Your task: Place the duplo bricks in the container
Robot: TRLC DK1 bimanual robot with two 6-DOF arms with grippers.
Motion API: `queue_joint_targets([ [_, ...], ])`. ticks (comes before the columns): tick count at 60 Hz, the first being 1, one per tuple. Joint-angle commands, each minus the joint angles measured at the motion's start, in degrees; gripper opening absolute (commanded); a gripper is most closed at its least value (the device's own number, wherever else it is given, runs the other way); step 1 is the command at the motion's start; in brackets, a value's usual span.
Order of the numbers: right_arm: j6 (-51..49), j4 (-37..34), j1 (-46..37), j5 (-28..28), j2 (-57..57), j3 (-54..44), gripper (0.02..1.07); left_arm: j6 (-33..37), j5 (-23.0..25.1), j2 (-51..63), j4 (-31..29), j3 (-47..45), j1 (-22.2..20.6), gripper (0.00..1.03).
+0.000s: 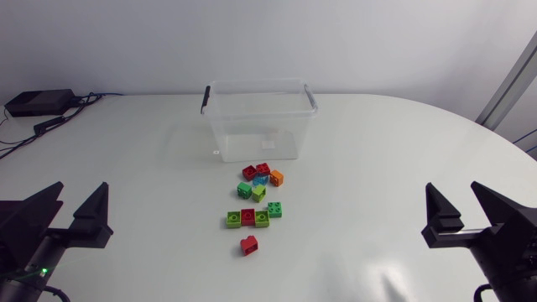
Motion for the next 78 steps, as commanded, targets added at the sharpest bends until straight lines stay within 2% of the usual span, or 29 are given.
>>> queue_joint_targets([
  [1,1.5,-0.6,0.3,0.4,-0.2,-1.3,1.03,-1.6,0.2,-0.6,0.4,-1.2,-0.4,0.99],
  [23,1.9,-0.7,0.6,0.4,-0.3,-1.3,1.03,-1.7,0.2,-0.8,0.6,-1.0,-1.1,0.99],
  [33,2.6,-0.4,2.8,0.3,-0.5,0.1,1.03,-4.6,0.3,0.5,-0.4,5.0,-2.8,0.99],
  [44,3.8,-0.5,4.3,0.3,6.1,6.6,1.03,-5.4,0.2,19.3,-3.2,18.2,-7.8,0.99],
  [49,4.1,-0.6,4.6,-0.1,11.5,10.3,1.03,-5.3,0.2,25.0,-3.7,21.8,-8.5,0.99],
  [55,4.1,-2.1,5.7,-0.5,19.1,15.4,1.03,-5.2,0.2,32.6,-4.4,25.6,-13.2,0.97],
  [60,4.8,-3.7,6.4,-0.4,24.3,19.1,1.03,-4.6,0.2,40.5,-7.3,29.9,-14.7,0.96],
  [66,6.3,-5.5,6.9,-0.5,29.7,22.5,1.03,0.8,0.2,53.1,-13.6,36.8,-15.2,0.94],
  [71,7.2,-7.5,8.1,-0.5,33.7,25.0,1.03,7.0,0.3,61.6,-15.8,40.6,-15.9,0.89],
  [73,7.5,-9.0,9.0,-0.5,36.2,26.5,1.03,15.0,0.4,68.2,-17.3,43.5,-16.5,0.89],
  [78,8.3,-11.9,10.0,-2.0,39.8,28.9,1.03,23.7,2.1,75.3,-20.1,47.0,-17.4,0.89],
])
